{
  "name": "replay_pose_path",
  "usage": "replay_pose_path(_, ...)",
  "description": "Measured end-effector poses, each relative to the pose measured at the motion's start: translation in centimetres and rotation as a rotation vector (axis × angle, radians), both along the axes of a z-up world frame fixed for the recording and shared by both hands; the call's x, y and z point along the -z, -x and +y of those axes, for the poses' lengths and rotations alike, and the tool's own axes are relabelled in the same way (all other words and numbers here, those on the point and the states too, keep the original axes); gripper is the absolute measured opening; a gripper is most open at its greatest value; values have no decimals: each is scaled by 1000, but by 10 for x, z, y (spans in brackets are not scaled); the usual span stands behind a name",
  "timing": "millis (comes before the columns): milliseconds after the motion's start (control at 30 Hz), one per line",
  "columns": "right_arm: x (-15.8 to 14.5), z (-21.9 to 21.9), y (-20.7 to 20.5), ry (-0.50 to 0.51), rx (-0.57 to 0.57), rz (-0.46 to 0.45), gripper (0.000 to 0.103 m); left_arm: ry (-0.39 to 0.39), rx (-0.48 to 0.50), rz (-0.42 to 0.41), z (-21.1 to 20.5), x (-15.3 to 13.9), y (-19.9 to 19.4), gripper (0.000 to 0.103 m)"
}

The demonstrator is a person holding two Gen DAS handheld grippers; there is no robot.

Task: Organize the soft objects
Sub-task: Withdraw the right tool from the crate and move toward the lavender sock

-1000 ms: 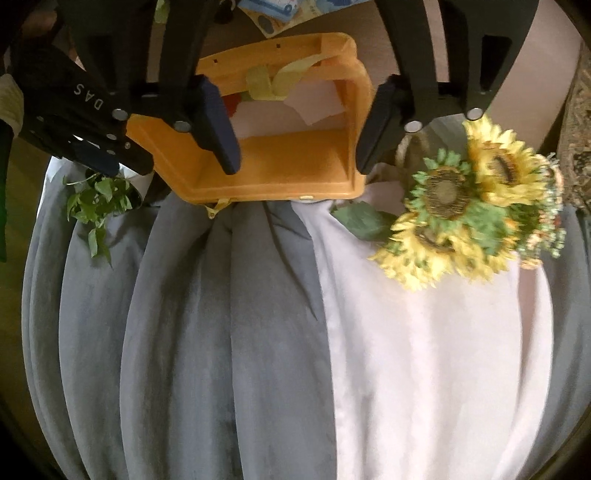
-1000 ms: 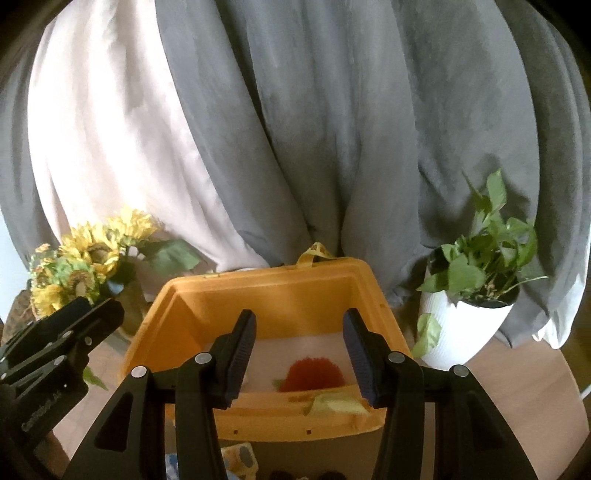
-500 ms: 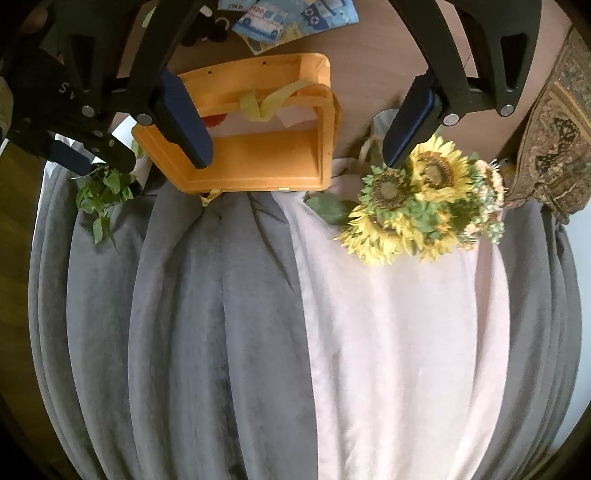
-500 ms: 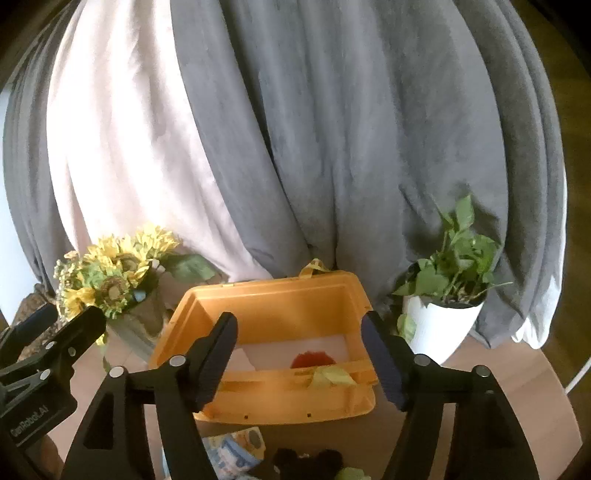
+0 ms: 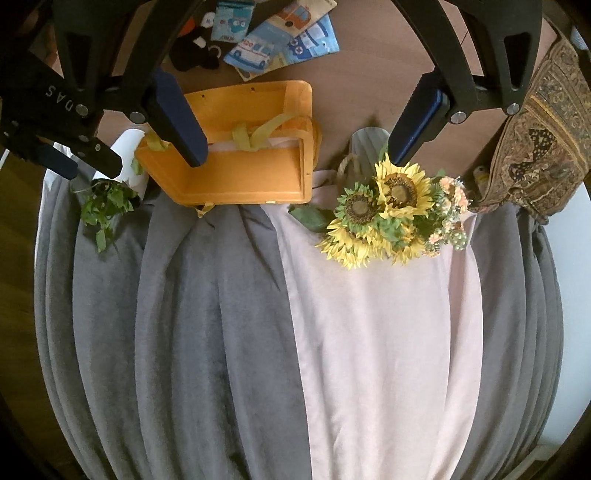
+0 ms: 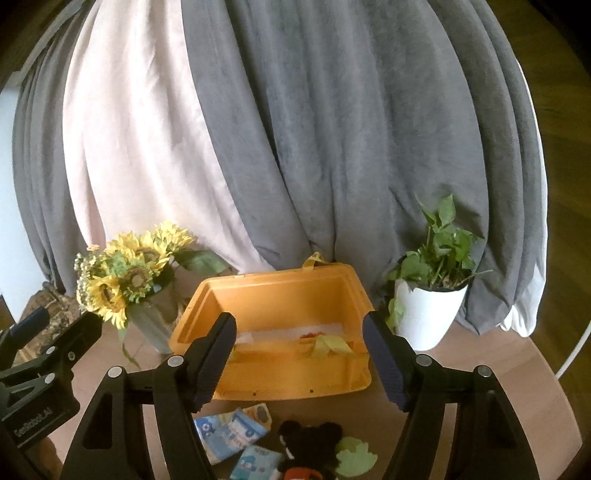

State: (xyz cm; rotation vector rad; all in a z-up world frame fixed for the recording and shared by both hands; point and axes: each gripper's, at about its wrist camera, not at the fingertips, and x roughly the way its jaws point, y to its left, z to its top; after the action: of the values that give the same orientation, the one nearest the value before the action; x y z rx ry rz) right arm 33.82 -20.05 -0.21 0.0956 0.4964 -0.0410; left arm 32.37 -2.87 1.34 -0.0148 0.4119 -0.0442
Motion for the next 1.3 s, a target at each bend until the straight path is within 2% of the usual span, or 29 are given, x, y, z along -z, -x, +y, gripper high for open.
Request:
replay_pose_path(367,0,1,42,-19,12,-3,72,-18,1,-9,0,1,39,102)
replay_pose_path(700,14,2,64,-27,-1,27,72,-17,20,15,0,18,58,102)
replay_pose_path(1033,41,1,76,-35,-8,92,72,-49,51,99,-4,52,67,102)
replay_pose_path(1300,73,0,86,-55,-12,196,72,-79,87,172,-11,81,73,102)
